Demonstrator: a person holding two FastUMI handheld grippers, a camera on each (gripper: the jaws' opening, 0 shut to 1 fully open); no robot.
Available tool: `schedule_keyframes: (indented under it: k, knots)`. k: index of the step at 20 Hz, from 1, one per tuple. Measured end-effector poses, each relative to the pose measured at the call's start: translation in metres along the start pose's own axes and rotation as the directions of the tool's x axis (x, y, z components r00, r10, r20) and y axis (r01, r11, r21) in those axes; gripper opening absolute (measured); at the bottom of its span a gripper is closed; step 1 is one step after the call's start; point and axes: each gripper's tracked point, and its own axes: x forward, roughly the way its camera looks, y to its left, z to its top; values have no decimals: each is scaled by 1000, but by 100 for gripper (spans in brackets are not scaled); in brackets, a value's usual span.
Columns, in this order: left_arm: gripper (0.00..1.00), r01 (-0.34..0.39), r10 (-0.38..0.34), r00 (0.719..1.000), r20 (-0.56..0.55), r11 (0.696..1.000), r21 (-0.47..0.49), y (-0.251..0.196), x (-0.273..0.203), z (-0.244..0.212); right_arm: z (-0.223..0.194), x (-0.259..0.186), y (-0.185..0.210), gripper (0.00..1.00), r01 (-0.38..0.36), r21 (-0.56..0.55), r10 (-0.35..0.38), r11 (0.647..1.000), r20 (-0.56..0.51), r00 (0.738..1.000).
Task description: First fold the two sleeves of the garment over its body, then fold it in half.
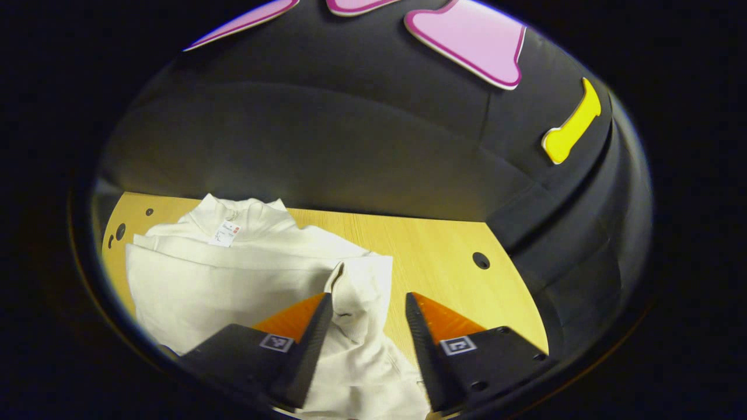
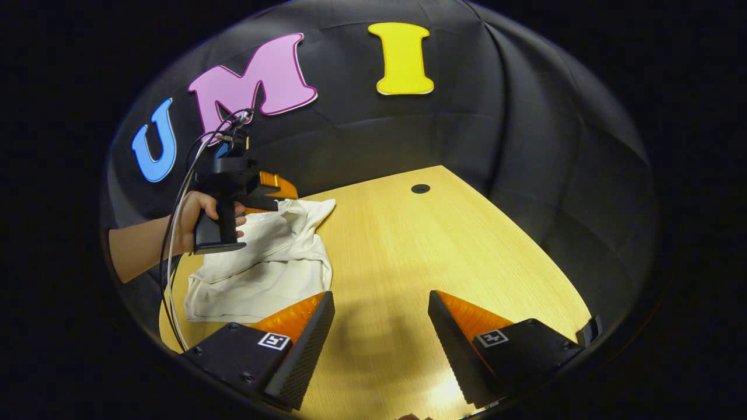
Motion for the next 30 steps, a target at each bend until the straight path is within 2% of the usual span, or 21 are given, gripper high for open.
schedule_keyframes:
  k: [1, 2, 5, 9, 11, 16, 21, 28, 29, 30]
  knots:
    - [84, 0, 0, 1000, 9, 1000, -3, 6, -10, 2, 1, 2, 5, 99, -12, -2, 12, 1000, -5, 1000]
    - [96, 1, -1, 1000, 13, 1000, -10, 12, -23, 3, 2, 4, 11, 99, -22, -5, 22, 1000, -4, 1000]
    - [97, -41, 41, 999, 31, 999, -21, 52, -64, 0, 3, 12, 31, 99, -62, -25, 62, 998, -12, 998]
    - [97, -156, 157, 987, 33, 987, -23, 130, -122, -28, -4, 31, 63, 99, -122, -52, 119, 991, -50, 992]
    - [97, -228, 229, 973, 25, 973, -32, 173, -153, -49, -8, 41, 79, 99, -152, -60, 147, 987, -72, 986]
    - [97, -354, 353, 935, -36, 928, -118, 258, -218, -117, -22, 73, 108, 99, -190, -105, 176, 976, -125, 976]
    - [97, -425, 407, 904, -129, 887, -180, 297, -240, -180, -48, 112, 124, 99, -178, -92, 157, 980, -201, 967]
    - [97, -449, 416, 888, -197, 876, -174, 305, -233, -219, -77, 141, 123, 99, -105, -78, 80, 991, -272, 959]
    - [97, -458, 424, 883, -202, 873, -168, 306, -231, -222, -74, 141, 122, 87, -98, -93, 72, 991, -253, 965]
    - [97, -463, 434, 881, -190, 874, -150, 309, -229, -221, -75, 143, 122, 99, -93, -100, 64, 991, -260, 964]
